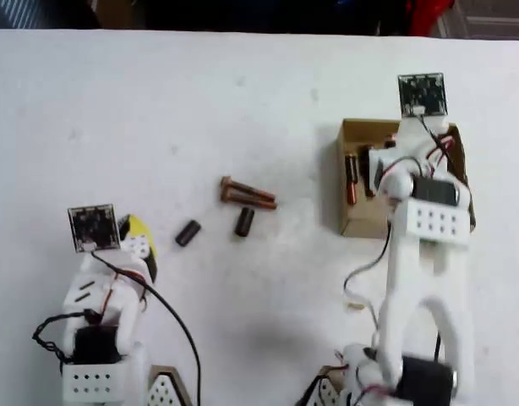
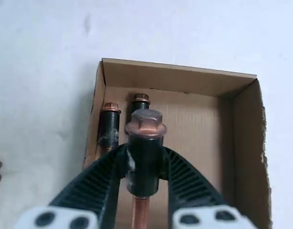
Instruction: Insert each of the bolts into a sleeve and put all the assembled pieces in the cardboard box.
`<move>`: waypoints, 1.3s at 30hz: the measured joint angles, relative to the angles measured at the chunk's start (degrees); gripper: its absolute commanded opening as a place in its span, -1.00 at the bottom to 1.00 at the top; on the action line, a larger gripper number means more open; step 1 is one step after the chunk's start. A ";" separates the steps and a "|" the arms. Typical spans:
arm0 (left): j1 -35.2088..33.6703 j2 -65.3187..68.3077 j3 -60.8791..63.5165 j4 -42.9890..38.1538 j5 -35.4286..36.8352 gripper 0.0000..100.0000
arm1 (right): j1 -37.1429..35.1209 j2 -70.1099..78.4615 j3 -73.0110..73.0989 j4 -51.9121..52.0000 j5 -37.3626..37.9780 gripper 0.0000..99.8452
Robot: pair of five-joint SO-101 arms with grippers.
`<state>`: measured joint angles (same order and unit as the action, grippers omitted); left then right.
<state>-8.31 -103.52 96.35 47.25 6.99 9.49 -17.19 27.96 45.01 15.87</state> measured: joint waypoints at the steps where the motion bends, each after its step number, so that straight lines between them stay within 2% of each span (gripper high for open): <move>1: 0.00 0.00 0.00 0.00 0.00 -0.95 | 0.62 2.64 -1.58 -0.44 0.26 -0.96; 17: 0.00 0.00 0.70 0.00 -0.26 -0.95 | 3.16 38.95 -25.49 -0.97 1.14 -0.96; 21: 0.00 0.00 0.70 0.00 -0.26 -0.95 | 3.52 44.92 -29.45 -1.05 1.14 -0.80; 24: 0.00 0.00 0.70 0.00 -0.26 -0.95 | 3.43 46.86 -30.95 -1.05 1.32 -0.62; 26: 0.00 0.00 0.70 0.00 -0.26 -0.95 | 3.43 47.03 -31.74 -1.05 1.32 -0.57; 34: 0.00 0.00 0.70 0.00 -0.26 -0.95 | 3.08 46.24 -32.97 -1.05 1.32 -0.62; 39: 0.00 0.00 0.70 0.00 -0.26 -0.95 | 0.88 39.30 -32.97 3.25 1.32 -0.62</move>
<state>-8.31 -103.52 97.05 47.25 6.73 10.37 22.11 -5.01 48.26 17.19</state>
